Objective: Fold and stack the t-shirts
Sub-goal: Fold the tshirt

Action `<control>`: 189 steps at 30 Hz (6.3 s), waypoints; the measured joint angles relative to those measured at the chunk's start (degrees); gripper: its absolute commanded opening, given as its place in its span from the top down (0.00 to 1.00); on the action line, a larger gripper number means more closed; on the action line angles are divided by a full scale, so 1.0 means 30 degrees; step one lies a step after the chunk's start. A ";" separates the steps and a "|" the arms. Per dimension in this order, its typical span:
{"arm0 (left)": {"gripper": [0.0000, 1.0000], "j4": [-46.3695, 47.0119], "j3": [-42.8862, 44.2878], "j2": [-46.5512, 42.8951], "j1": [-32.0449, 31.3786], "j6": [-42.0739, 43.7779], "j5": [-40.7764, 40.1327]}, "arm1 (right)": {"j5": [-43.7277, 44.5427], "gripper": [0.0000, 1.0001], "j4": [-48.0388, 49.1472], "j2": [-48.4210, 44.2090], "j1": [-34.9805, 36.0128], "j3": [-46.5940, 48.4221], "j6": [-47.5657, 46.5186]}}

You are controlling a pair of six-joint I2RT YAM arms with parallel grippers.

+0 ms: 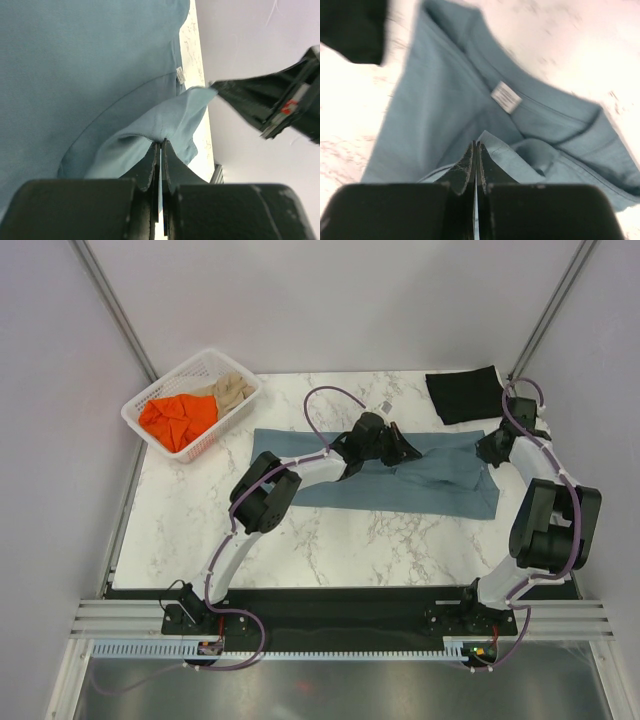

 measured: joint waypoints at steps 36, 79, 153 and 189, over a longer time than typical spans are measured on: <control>0.74 -0.0138 -0.1100 0.0226 0.1982 -0.0510 -0.0539 | -0.2419 0.55 0.4000 0.6535 0.1953 0.6390 -0.4903; 0.69 -0.7614 -1.6509 -1.3107 0.5552 0.4379 -0.4393 | 0.3271 0.61 -0.0401 -0.1676 0.0168 -0.5326 -0.5034; 0.57 -1.2757 -1.7631 -1.6968 1.2356 0.9653 -0.2353 | 0.1311 0.69 -0.0124 -0.0816 -0.1566 -0.4342 -0.6200; 0.58 -1.3333 -1.7180 -1.7493 1.2378 0.9945 -0.2492 | 0.1537 0.70 -0.0029 -0.0816 -0.1559 -0.4386 -0.6200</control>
